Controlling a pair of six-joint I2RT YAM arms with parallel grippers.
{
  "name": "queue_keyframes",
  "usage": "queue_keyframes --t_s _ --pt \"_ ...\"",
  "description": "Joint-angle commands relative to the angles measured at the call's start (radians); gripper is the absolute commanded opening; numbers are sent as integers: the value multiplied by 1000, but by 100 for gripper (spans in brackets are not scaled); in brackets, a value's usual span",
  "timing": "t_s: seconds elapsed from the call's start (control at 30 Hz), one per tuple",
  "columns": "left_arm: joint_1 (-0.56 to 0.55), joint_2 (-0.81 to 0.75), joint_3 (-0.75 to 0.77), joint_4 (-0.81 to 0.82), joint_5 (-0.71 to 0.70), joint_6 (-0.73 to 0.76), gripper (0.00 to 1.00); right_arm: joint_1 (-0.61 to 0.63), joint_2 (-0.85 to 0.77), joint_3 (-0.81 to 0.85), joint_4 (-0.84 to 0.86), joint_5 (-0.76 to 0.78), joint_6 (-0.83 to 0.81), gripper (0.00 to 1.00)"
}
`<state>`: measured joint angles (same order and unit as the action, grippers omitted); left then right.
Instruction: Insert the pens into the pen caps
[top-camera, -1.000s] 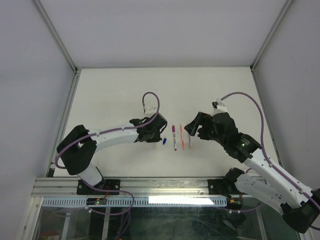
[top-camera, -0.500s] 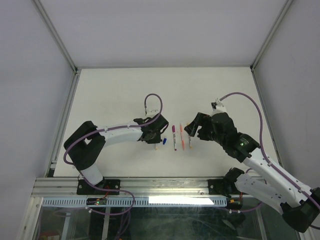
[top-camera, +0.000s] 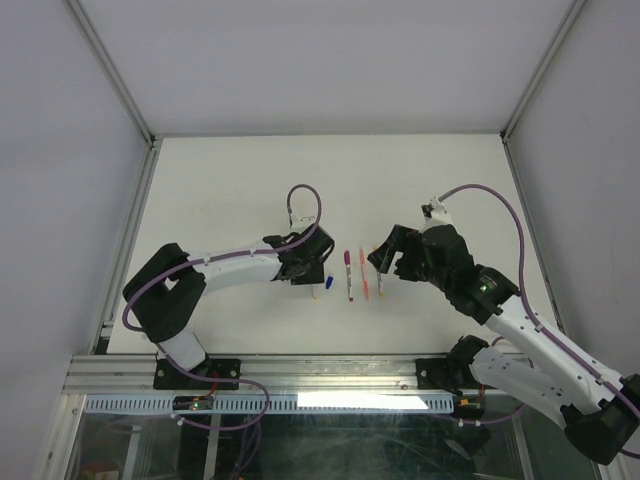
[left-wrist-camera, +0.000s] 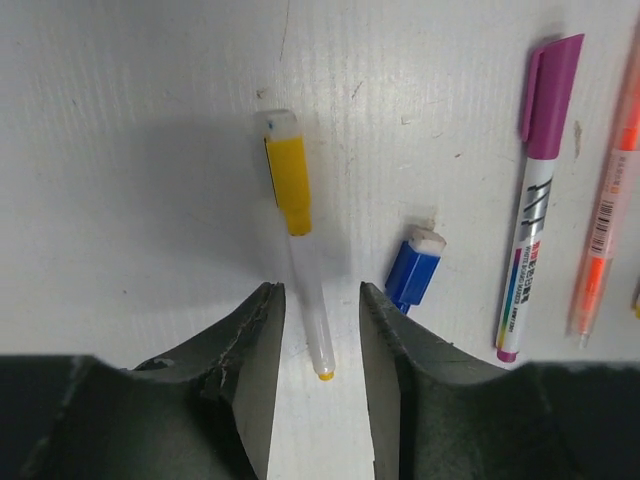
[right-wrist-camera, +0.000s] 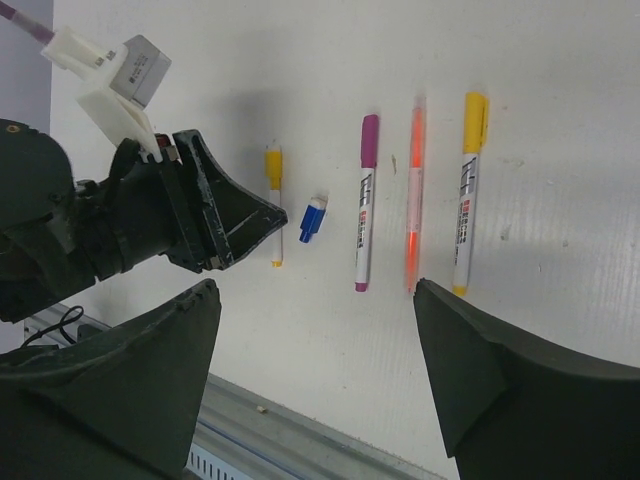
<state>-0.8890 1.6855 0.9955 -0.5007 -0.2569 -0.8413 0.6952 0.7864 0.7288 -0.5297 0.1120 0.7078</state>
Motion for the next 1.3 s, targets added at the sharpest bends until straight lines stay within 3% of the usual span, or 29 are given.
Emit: queue_keyframes --t_s 0.0,0.23,0.37,0.5,0.53,0.7,1.0,1.27 --pt "10 -134 -5 71 -27 66 39 -5 11 28 29 -3 -21 83" --pt "70 -371 -34 163 -65 209 51 -5 39 52 54 -1 -68 96" --pt "142 -480 -55 194 -67 278 72 -4 71 79 76 4 -146 100" --pt "165 -584 -69 197 -113 335 96 -5 152 182 -19 43 -219 100" --pt "165 -610 -75 197 -128 343 99 -4 161 200 -35 54 -232 100" --pt "167 -743 -108 155 -193 352 99 -5 103 205 -5 76 -284 100" --pt "167 -1034 -255 98 -279 357 99 -4 -115 63 90 158 -304 100" --pt "167 -1131 -307 87 -305 337 99 -4 -208 -19 109 188 -289 100"
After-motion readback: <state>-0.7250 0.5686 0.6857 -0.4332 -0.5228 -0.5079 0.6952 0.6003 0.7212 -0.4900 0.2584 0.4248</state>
